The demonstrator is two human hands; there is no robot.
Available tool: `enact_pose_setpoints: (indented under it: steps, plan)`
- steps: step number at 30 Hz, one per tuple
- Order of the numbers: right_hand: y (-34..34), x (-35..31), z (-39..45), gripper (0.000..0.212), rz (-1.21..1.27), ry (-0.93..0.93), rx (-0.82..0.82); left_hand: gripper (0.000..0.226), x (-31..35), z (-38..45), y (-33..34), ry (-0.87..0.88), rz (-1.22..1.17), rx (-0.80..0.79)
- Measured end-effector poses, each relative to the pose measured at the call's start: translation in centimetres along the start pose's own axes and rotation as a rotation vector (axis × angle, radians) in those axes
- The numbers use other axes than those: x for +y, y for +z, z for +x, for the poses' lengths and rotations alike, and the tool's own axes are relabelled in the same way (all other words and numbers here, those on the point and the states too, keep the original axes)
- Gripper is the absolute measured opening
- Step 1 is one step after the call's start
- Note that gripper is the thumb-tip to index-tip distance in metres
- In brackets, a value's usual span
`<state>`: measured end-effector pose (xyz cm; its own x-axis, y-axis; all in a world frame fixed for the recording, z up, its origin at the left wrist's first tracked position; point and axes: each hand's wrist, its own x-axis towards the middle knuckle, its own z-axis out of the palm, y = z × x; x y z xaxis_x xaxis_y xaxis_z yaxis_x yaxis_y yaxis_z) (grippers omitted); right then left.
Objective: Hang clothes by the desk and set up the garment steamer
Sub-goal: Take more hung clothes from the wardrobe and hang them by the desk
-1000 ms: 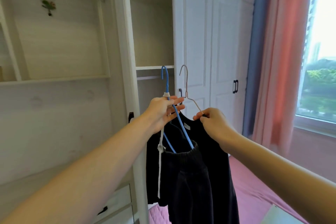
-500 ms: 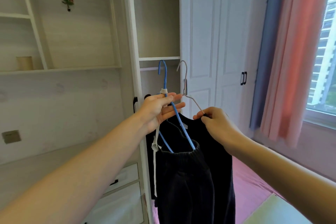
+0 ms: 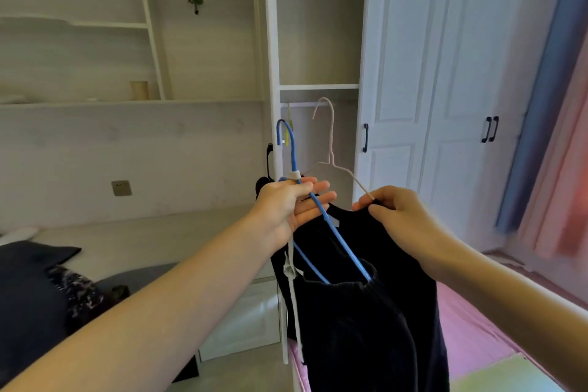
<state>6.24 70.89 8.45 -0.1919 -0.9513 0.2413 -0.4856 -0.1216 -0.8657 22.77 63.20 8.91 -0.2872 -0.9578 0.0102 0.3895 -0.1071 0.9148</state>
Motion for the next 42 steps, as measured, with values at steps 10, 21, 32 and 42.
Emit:
enact_pose_setpoints:
  steps: [10, 21, 32, 42]
  plan:
    - [0.8, -1.4, -0.7, 0.029, -0.017, -0.11, -0.182, 0.019, 0.4, -2.7, -2.0, 0.076, -0.037, 0.205]
    - [9.0, -5.2, 0.2, 0.028, 0.026, -0.266, -0.384, 0.019, 3.9, -5.2, -9.2, 0.171, -0.146, 0.373]
    - [20.8, -10.7, 1.1, 0.024, 0.034, -0.332, -0.49, 0.017, 8.5, -7.3, -19.2, 0.303, -0.261, 0.425]
    - [33.7, -15.3, 1.7, 0.024, 0.068, -0.389, -0.626, 0.017, 13.7, -9.1, -30.6, 0.356, -0.333, 0.582]
